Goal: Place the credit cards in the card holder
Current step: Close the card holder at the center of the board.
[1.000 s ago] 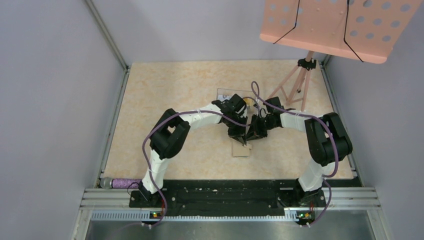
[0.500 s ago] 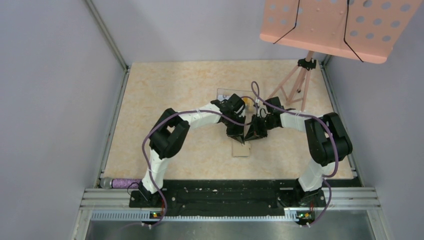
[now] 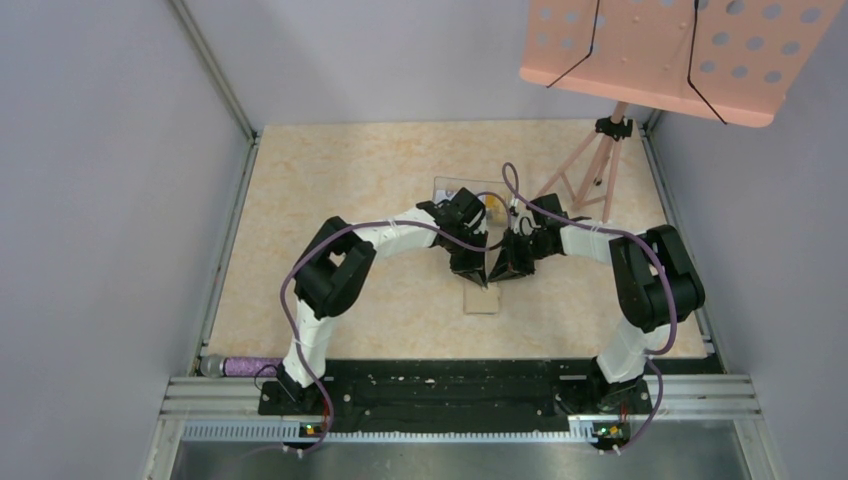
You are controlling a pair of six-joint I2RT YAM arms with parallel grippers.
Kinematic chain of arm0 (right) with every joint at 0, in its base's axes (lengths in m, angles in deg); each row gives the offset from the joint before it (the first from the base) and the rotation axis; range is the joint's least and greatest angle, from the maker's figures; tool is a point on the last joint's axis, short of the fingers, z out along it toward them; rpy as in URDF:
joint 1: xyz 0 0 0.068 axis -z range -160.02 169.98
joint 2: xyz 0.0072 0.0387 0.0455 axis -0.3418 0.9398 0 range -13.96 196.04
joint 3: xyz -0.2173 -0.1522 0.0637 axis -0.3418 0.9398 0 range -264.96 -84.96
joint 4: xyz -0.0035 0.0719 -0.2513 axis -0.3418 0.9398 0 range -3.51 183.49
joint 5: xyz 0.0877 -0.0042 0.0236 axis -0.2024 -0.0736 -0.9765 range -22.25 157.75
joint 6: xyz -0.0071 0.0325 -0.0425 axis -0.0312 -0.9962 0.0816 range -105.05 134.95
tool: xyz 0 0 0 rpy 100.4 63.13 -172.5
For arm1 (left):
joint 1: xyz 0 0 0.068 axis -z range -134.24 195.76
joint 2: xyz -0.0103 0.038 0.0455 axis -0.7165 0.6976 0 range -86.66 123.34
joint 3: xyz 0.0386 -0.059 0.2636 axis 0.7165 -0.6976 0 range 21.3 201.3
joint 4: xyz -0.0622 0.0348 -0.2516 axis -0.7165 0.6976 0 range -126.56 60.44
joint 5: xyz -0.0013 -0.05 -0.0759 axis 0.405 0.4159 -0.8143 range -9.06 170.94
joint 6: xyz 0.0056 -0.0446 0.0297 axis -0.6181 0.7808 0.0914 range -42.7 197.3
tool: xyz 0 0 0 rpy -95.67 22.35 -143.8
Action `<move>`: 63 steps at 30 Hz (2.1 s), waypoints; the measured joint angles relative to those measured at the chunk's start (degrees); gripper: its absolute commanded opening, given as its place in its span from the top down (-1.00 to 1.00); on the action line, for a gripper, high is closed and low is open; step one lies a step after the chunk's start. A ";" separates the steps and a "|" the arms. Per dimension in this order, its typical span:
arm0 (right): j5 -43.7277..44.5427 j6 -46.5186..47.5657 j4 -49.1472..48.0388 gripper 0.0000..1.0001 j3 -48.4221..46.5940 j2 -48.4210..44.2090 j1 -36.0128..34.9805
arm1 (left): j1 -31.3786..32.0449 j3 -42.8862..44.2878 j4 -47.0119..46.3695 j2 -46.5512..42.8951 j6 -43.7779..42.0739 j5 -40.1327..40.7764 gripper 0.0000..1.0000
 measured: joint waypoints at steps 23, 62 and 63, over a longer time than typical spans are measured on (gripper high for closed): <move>0.00 0.00 0.00 0.88 0.00 0.00 0.00 | -0.24 -3.08 -2.80 -1.33 1.01 -3.43 1.00; -0.26 0.52 0.00 0.89 0.00 0.00 0.00 | -0.59 -0.22 -0.04 0.70 -0.85 -3.61 1.00; -0.28 0.50 0.00 0.89 0.00 0.00 0.00 | -0.59 -0.22 0.09 0.76 -0.85 -3.65 1.00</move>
